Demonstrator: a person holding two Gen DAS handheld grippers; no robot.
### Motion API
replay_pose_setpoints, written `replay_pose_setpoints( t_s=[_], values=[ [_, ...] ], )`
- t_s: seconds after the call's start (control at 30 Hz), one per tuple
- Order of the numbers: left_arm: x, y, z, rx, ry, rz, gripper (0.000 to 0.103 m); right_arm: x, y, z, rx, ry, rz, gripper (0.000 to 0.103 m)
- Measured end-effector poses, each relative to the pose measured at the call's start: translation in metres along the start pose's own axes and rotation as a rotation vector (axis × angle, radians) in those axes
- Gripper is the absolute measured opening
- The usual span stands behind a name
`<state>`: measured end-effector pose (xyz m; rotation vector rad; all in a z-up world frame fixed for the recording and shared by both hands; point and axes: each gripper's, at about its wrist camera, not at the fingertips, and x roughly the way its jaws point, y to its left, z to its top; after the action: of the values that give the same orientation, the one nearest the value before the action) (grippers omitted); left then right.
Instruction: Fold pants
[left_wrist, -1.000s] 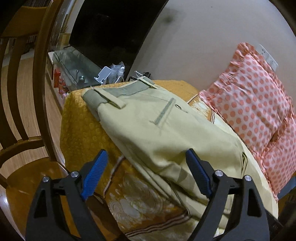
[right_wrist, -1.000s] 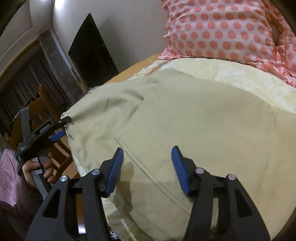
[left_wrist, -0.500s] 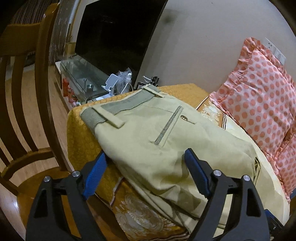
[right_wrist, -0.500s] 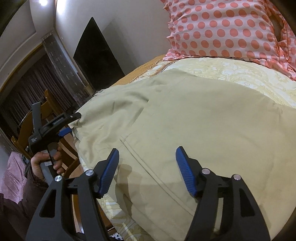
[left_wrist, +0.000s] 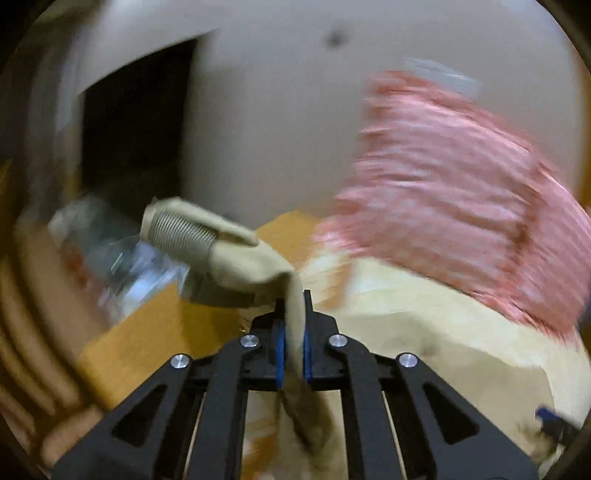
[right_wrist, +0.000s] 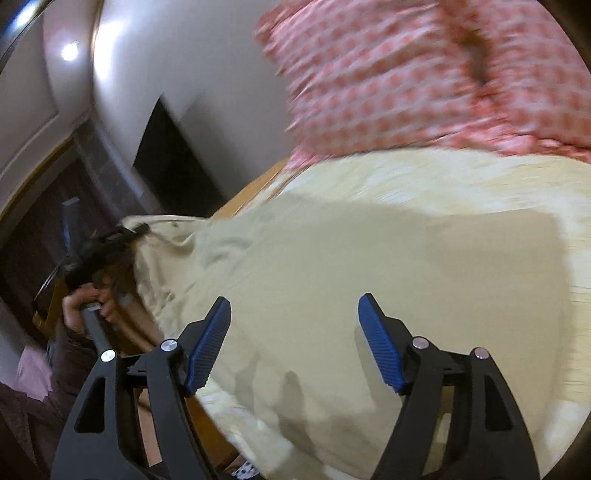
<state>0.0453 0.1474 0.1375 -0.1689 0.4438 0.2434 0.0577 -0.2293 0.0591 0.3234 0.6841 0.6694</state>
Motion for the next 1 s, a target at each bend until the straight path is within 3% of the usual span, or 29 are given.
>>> replay_pose_setpoints(
  t_s=[0.07,0.17,0.23,0.3,0.4,0.47,0.53,0.57,0.6,0.67,0.7,0.77,0.83,0.87,0.9,1.0],
  values=[
    [-0.007,-0.058,0.004,0.149,-0.023,-0.103,0.006,-0.025,-0.02,0.002,0.068,-0.068,-0.033,0.074],
    [-0.026,-0.152,-0.025,0.417,-0.032,-0.322,0.006,-0.061,-0.055,-0.001,0.214,-0.167,-0.054,0.076],
    [-0.039,-0.199,-0.064,0.58,0.011,-0.476,0.006,-0.078,-0.076,-0.006,0.299,-0.203,-0.066,0.077],
    [-0.043,-0.231,-0.106,0.7,0.105,-0.586,0.006,-0.089,-0.093,-0.009,0.366,-0.221,-0.078,0.077],
    [-0.042,-0.253,-0.156,0.822,0.223,-0.644,0.007,-0.089,-0.107,-0.011,0.421,-0.213,-0.067,0.077],
    [-0.049,-0.252,-0.171,0.865,0.194,-0.622,0.012,-0.08,-0.115,-0.008,0.456,-0.187,-0.032,0.077],
    [-0.062,-0.239,-0.161,0.836,0.171,-0.659,0.025,-0.066,-0.118,-0.004,0.448,-0.14,-0.038,0.077],
    [-0.068,-0.23,-0.153,0.806,0.161,-0.689,0.041,-0.06,-0.118,-0.002,0.434,-0.111,-0.059,0.077],
    [-0.075,-0.217,-0.136,0.746,0.134,-0.738,0.063,-0.049,-0.117,0.001,0.417,-0.073,-0.073,0.076],
    [-0.079,-0.194,-0.104,0.618,0.075,-0.773,0.084,-0.035,-0.114,0.003,0.391,-0.027,-0.088,0.075],
    [-0.072,-0.18,-0.086,0.544,0.052,-0.734,0.084,-0.028,-0.113,0.005,0.372,-0.006,-0.1,0.073],
    [-0.041,-0.161,-0.06,0.449,0.06,-0.574,0.084,-0.014,-0.109,0.01,0.315,0.032,-0.14,0.067],
    [0.02,-0.135,-0.044,0.351,0.183,-0.416,0.078,-0.006,-0.107,0.013,0.278,0.055,-0.175,0.059],
    [0.051,-0.124,-0.042,0.306,0.268,-0.378,0.068,-0.003,-0.107,0.014,0.268,0.066,-0.179,0.059],
    [0.077,-0.114,-0.043,0.266,0.34,-0.37,0.061,0.0,-0.106,0.017,0.253,0.077,-0.187,0.059],
    [0.121,-0.103,-0.049,0.186,0.487,-0.408,0.058,0.006,-0.105,0.019,0.216,0.092,-0.2,0.059]
  ],
)
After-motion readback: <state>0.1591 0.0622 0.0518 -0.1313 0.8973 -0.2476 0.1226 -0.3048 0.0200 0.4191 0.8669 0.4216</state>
